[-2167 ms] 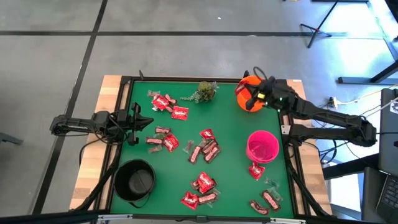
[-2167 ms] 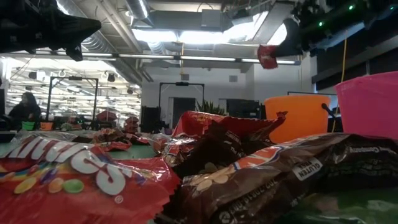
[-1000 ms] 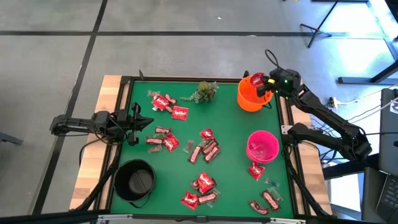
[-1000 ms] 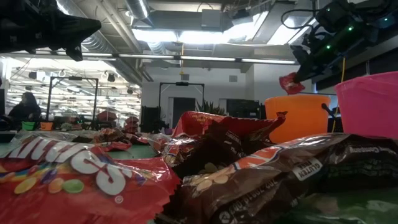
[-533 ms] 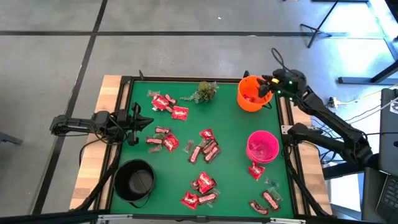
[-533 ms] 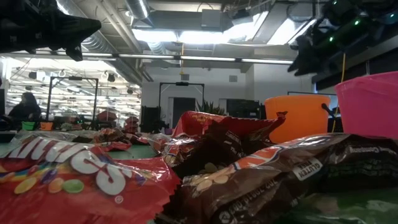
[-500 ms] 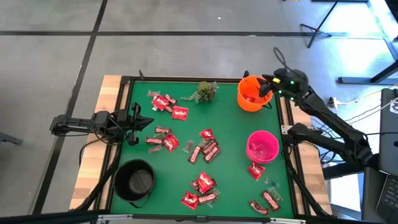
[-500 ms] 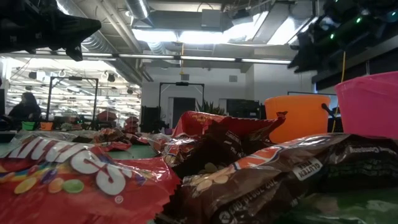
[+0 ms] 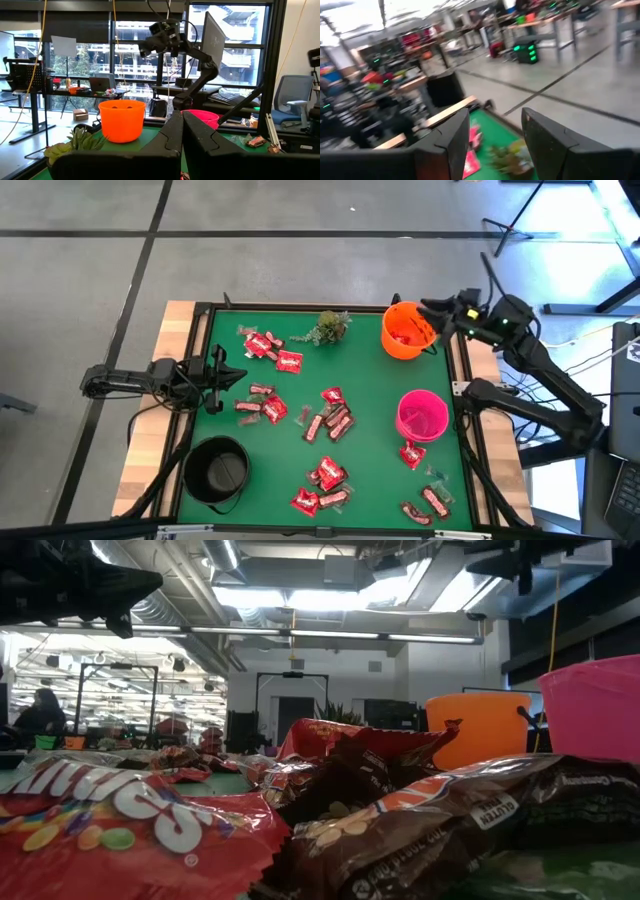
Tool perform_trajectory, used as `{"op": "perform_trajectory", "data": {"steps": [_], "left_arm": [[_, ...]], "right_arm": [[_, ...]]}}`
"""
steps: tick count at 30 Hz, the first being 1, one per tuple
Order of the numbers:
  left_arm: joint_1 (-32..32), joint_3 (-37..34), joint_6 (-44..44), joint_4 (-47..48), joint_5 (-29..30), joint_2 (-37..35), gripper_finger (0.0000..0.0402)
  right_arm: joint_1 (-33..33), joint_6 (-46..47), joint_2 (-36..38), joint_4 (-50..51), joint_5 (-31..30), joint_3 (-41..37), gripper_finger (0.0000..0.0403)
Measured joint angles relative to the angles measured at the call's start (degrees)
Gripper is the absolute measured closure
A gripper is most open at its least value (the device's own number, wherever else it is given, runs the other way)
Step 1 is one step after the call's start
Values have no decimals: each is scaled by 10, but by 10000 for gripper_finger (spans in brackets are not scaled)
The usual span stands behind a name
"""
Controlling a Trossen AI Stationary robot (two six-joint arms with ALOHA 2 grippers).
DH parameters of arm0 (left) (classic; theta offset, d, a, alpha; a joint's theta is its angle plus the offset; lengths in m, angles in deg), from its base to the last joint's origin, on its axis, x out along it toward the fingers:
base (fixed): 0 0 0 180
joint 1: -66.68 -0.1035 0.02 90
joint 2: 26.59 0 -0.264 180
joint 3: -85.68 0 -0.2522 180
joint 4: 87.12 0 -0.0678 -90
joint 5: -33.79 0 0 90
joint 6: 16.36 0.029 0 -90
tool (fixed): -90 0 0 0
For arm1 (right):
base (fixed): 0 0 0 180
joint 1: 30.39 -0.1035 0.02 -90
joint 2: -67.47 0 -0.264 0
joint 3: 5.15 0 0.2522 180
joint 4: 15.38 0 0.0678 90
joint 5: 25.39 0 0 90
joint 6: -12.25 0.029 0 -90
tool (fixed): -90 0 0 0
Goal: Sort candy
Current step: Put the brown chocolate bar into the black bucket
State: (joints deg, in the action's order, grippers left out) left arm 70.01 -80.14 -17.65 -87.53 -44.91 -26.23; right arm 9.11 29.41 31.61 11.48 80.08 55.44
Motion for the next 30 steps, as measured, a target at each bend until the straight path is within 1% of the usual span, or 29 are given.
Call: {"op": "perform_trajectory", "data": {"steps": [3, 9, 12, 15, 18, 22, 25, 28, 30], "left_arm": [[0, 0, 0, 0, 0, 0, 401], [0, 0, 0, 0, 0, 0, 401], [0, 0, 0, 0, 0, 0, 401], [0, 0, 0, -2, 0, 0, 401], [0, 0, 7, -32, 15, 0, 401], [0, 0, -1, -60, 12, 0, 401], [0, 0, 1, -72, 13, 0, 401], [0, 0, 17, -89, 45, 0, 401], [0, 0, 18, -86, 53, 0, 401]], "right_arm": [[-75, 6, -13, 2, -48, 0, 224], [-223, 6, -69, 2, -178, 0, 224], [-282, 10, -103, -9, -215, 0, 224], [-333, 24, -130, -39, -225, 0, 224], [-381, 26, -149, -69, -243, 0, 224], [-435, 26, -157, -96, -303, 0, 224], [-469, 25, -158, -102, -337, 0, 224], [-508, 24, -158, -102, -375, 0, 224], [-535, 16, -158, -101, -400, 0, 224]]}}
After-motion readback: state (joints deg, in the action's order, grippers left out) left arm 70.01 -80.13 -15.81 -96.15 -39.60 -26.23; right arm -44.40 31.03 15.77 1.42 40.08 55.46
